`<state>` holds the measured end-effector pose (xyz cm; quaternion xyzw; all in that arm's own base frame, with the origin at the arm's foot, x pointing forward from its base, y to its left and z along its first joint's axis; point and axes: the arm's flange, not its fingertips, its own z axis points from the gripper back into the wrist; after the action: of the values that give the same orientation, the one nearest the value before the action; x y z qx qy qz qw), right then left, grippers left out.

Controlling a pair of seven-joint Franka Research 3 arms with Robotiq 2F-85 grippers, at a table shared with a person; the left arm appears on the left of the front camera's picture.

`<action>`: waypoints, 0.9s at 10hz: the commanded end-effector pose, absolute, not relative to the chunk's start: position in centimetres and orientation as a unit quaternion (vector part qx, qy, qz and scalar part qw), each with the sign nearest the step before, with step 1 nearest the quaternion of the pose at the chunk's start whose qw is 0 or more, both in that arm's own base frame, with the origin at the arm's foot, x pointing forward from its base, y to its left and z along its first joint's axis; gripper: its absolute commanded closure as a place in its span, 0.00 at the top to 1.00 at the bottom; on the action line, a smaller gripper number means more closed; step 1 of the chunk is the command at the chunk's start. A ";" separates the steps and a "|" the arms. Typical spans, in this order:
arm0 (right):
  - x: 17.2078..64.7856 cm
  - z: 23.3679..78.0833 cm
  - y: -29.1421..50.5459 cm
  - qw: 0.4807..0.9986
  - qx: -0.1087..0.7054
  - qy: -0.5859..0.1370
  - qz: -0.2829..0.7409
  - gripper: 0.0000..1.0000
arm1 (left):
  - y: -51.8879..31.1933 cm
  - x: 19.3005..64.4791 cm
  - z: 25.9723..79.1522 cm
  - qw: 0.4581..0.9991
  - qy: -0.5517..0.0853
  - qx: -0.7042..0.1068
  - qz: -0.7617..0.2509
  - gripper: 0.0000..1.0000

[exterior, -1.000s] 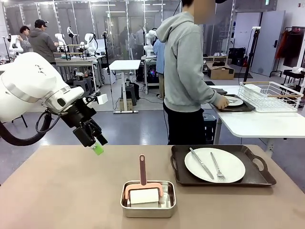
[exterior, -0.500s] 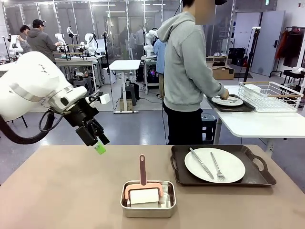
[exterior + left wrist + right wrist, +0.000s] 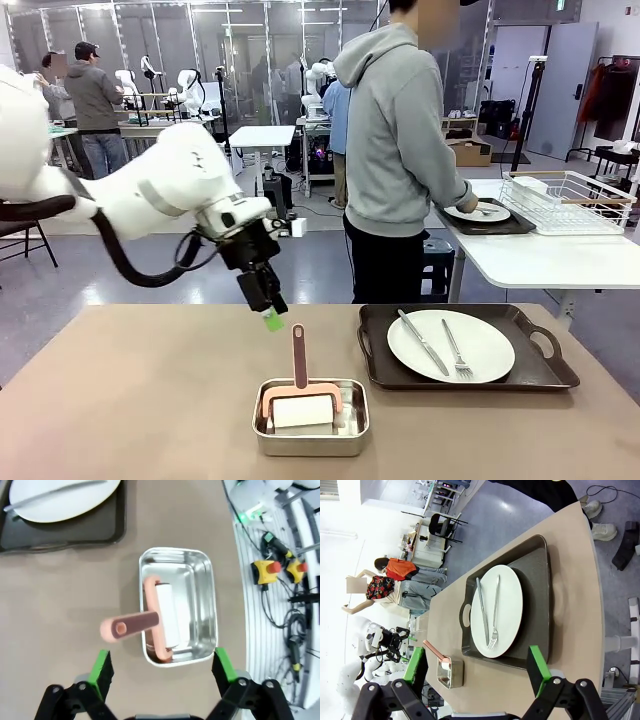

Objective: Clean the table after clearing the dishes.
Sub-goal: When the left (or right) Handle tray is removed, use the left hand (or right hand) to clean the left (or right) side of the table with the Lint Roller.

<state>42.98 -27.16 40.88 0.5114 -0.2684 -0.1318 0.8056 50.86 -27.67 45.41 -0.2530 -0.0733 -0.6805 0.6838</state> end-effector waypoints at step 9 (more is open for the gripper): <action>42.8 41.1 -27.0 0.804 0.513 -0.269 -0.131 1.00 | -32.4 54.3 44.2 0.706 0.046 -0.218 -0.672 1.00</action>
<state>42.97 -27.17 40.88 0.5114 -0.2685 -0.1318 0.8056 53.68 -32.10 43.84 -0.2247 0.0268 -0.6773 0.7000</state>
